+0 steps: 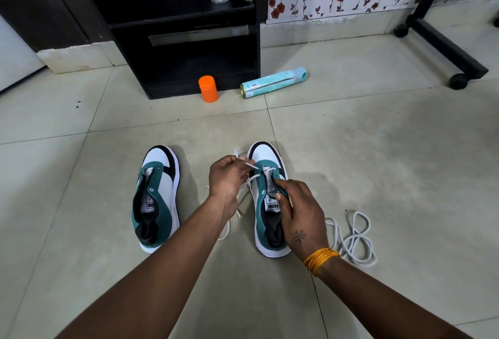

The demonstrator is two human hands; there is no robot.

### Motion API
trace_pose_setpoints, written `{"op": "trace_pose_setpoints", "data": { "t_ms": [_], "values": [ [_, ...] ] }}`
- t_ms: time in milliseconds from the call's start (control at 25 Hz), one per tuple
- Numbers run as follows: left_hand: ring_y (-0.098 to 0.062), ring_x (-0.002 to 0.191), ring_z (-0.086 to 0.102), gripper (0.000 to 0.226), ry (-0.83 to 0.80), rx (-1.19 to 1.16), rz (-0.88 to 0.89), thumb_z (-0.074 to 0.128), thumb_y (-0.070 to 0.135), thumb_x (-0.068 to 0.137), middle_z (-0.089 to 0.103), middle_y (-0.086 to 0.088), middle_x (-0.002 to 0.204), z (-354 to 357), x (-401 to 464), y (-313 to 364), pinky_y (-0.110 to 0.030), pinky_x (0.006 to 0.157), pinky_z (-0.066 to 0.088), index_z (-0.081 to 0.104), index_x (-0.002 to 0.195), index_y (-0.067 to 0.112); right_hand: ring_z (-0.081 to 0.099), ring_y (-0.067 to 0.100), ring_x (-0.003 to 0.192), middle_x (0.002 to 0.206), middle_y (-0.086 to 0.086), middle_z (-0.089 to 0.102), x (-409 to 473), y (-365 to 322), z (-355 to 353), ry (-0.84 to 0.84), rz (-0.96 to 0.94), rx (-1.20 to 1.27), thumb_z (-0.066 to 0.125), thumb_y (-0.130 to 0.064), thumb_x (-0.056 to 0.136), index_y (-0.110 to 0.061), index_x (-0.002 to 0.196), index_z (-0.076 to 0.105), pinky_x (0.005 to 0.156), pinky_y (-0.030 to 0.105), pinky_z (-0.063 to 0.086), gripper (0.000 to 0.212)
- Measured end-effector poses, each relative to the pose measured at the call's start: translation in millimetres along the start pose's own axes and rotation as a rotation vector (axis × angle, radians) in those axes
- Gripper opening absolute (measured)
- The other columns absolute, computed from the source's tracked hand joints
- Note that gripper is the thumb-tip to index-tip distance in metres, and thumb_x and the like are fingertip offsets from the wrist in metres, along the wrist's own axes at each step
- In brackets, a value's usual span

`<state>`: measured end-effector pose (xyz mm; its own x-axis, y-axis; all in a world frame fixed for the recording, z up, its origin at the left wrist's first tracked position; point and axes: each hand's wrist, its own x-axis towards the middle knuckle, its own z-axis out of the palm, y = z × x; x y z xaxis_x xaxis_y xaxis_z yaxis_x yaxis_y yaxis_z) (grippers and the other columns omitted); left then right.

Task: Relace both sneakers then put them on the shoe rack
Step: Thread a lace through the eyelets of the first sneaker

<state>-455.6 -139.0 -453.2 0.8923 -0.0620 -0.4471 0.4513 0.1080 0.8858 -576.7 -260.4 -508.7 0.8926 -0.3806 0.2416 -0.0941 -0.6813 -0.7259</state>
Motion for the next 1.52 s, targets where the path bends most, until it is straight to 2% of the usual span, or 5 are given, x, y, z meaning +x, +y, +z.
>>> {"op": "trace_pose_setpoints", "data": {
  "t_ms": [320,760,1120,1400,1520],
  "values": [
    [-0.024,0.097,0.076,0.024,-0.074,0.023,0.217,0.050,0.012,0.108,0.078,-0.018,0.100,2.8,-15.5,58.1,-0.032,0.089,0.056,0.066,0.089,0.009,0.056,0.009,0.110,0.110,-0.014,0.065,26.0,-41.8,-15.5,0.030,0.000,0.106,0.054,-0.054,0.098,-0.031,0.117,0.066,0.093,0.026,0.046,0.033],
    [-0.009,0.104,0.070,0.027,-0.080,0.105,0.444,0.049,0.017,0.109,0.079,0.002,0.107,13.2,-43.0,104.1,-0.027,0.090,0.050,0.074,0.101,0.008,0.056,0.014,0.054,0.058,-0.011,0.054,107.4,-114.3,-14.6,0.065,-0.229,0.154,0.053,-0.049,0.097,-0.024,0.096,0.065,0.052,0.036,0.048,0.027],
    [-0.002,0.104,0.069,0.027,-0.112,0.118,0.460,0.049,0.018,0.109,0.079,0.001,0.110,7.0,-42.9,109.1,-0.031,0.098,0.049,0.074,0.101,0.010,0.063,0.009,0.062,0.060,-0.009,0.062,92.3,-112.2,-16.9,-0.096,-0.105,0.097,0.047,-0.063,0.092,-0.030,0.113,0.065,0.060,0.033,0.050,0.043],
    [-0.014,0.118,0.067,0.028,-0.121,0.081,0.481,0.049,0.018,0.109,0.079,0.003,0.110,2.2,-40.2,108.7,-0.034,0.104,0.046,0.074,0.095,0.017,0.056,0.028,0.069,0.062,0.003,0.053,91.0,-104.6,-10.9,-0.263,-0.173,-0.157,0.055,-0.041,0.092,-0.021,0.068,0.049,0.057,0.034,0.033,0.032],
    [-0.011,0.114,0.069,0.027,-0.128,0.098,0.463,0.049,0.018,0.109,0.079,0.001,0.111,1.9,-41.5,105.8,-0.022,0.089,0.052,0.073,0.097,0.013,0.062,0.012,0.069,0.063,-0.005,0.061,87.2,-112.7,-17.8,-0.225,-0.118,-0.015,0.061,-0.045,0.090,-0.030,0.095,0.068,0.061,0.031,0.044,0.018]
  ]
}}
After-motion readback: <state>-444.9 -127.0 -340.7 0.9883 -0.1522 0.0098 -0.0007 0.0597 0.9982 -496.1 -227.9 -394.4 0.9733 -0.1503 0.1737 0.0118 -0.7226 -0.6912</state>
